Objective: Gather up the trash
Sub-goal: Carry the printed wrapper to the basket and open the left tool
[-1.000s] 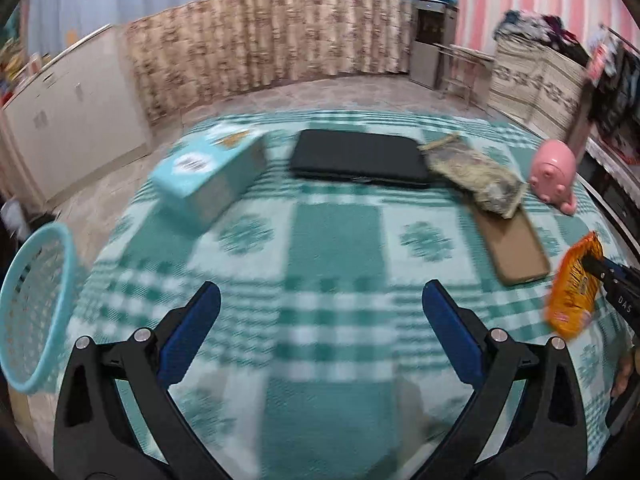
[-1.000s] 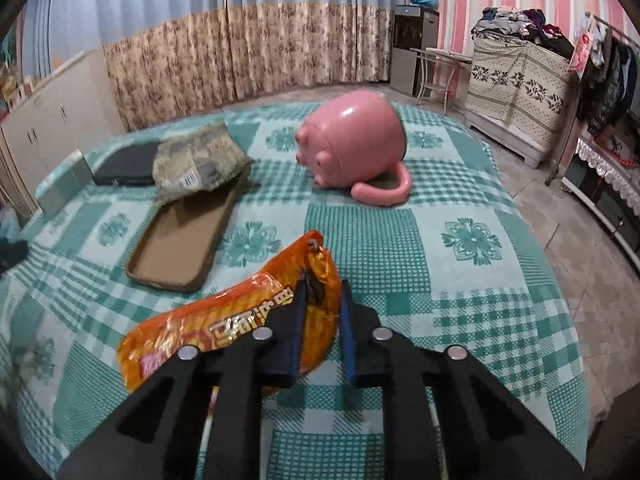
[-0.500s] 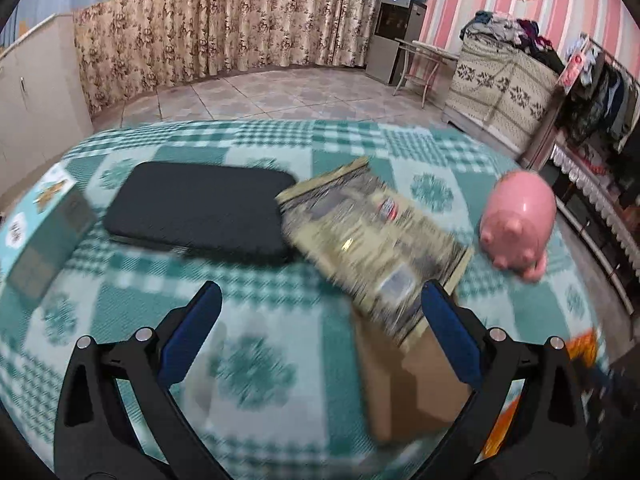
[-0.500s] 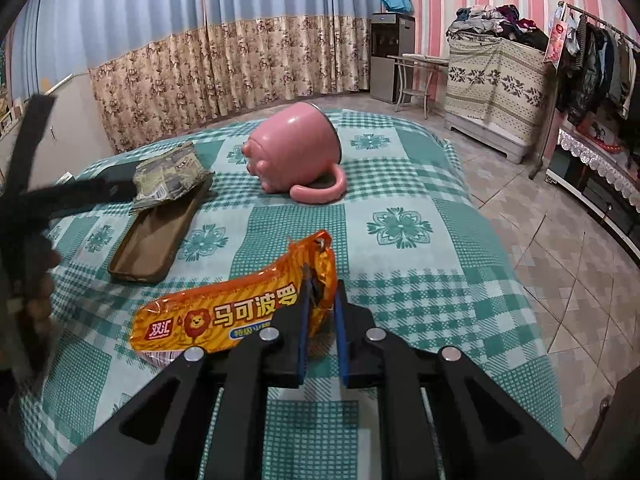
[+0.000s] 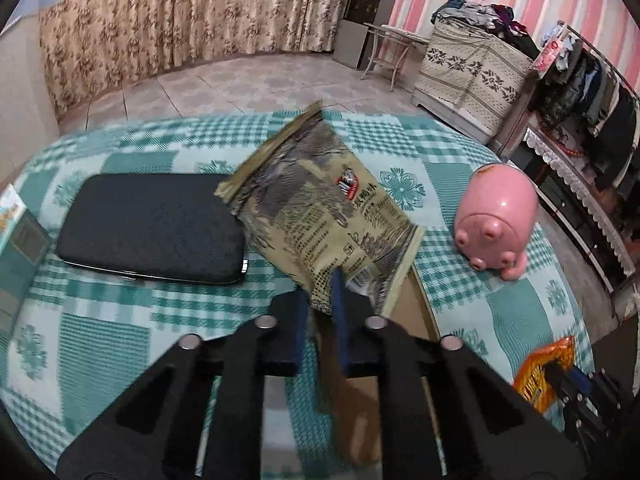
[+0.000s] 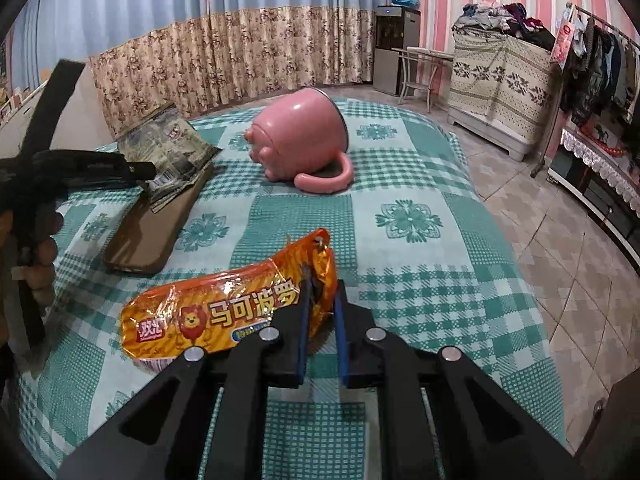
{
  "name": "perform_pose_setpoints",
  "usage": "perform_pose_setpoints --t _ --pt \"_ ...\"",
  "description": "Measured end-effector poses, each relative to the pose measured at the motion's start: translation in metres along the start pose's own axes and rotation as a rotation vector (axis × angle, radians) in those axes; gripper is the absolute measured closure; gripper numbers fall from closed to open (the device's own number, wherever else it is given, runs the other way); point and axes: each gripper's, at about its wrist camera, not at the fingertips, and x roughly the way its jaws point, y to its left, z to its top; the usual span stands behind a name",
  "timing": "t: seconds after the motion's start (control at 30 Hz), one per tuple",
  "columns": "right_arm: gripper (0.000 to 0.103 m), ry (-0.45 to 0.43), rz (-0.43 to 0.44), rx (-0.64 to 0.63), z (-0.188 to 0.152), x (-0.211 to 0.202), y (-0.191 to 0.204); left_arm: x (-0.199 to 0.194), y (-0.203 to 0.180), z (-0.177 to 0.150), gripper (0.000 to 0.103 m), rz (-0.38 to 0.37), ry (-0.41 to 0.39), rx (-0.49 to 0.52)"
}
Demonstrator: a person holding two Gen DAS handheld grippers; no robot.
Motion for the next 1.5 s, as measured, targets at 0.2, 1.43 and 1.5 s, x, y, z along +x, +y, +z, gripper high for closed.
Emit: perform_pose_setpoints --t 0.2,1.43,1.5 --pt "0.091 -0.024 0.042 -0.003 0.004 -0.013 0.021 -0.068 0.022 -0.014 0.102 0.064 -0.087 0.045" --pt "0.091 -0.221 0.463 -0.310 0.078 -0.073 0.359 -0.292 0.394 -0.183 0.101 0.605 -0.162 -0.388" --pt "0.091 -0.212 0.474 -0.329 0.075 -0.069 0.375 -0.289 0.405 -0.188 0.097 0.596 -0.150 -0.410"
